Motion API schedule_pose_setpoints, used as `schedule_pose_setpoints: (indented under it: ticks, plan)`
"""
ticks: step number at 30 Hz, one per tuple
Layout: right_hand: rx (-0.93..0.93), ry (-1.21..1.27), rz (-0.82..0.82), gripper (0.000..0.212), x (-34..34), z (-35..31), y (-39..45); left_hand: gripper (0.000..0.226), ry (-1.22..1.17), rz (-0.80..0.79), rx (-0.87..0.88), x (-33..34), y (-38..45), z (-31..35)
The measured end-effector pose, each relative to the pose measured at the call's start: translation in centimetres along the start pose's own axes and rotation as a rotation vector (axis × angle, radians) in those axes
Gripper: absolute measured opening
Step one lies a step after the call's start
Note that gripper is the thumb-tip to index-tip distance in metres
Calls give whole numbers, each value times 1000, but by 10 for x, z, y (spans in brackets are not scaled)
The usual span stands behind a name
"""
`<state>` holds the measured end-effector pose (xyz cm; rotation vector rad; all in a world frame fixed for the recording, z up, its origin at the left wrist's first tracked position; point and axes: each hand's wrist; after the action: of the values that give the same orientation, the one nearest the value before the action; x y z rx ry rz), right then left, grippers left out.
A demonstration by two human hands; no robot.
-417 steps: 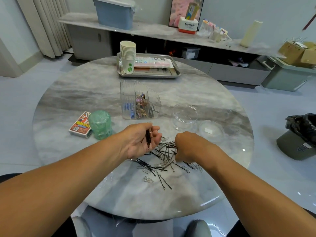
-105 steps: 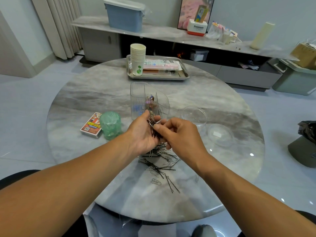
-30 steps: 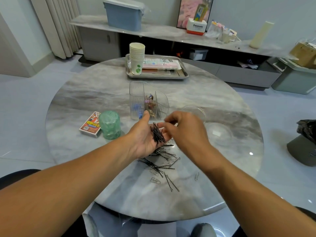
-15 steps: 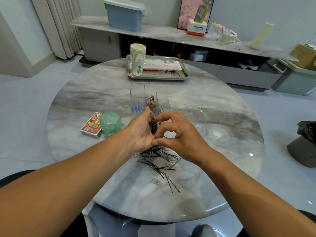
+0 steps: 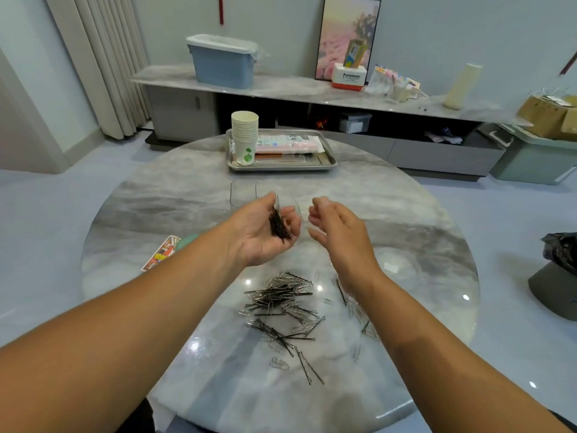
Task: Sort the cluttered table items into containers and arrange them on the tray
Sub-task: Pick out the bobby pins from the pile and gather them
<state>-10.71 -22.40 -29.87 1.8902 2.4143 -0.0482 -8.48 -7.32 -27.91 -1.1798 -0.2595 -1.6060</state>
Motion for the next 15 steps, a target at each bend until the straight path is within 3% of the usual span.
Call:
schedule_pose_setpoints:
  ticks: [3,6,15]
  plan:
    - [145,275,-69,27,-1,2,21,46,29,50,-2,13,11,10]
    - [139,398,-76,36,13,2,46,50,45,73,6,24,26,17]
    - [236,167,-16,46,27,16,106,60,262,257,-68,37,71,57]
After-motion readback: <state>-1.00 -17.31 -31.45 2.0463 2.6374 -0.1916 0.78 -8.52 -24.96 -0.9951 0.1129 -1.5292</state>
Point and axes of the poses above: each hand's wrist, its own y-axis towards the middle knuckle, its own x-axis out of the palm, z = x × y, and after that the axes turned 14 degrees about -z, right-handed
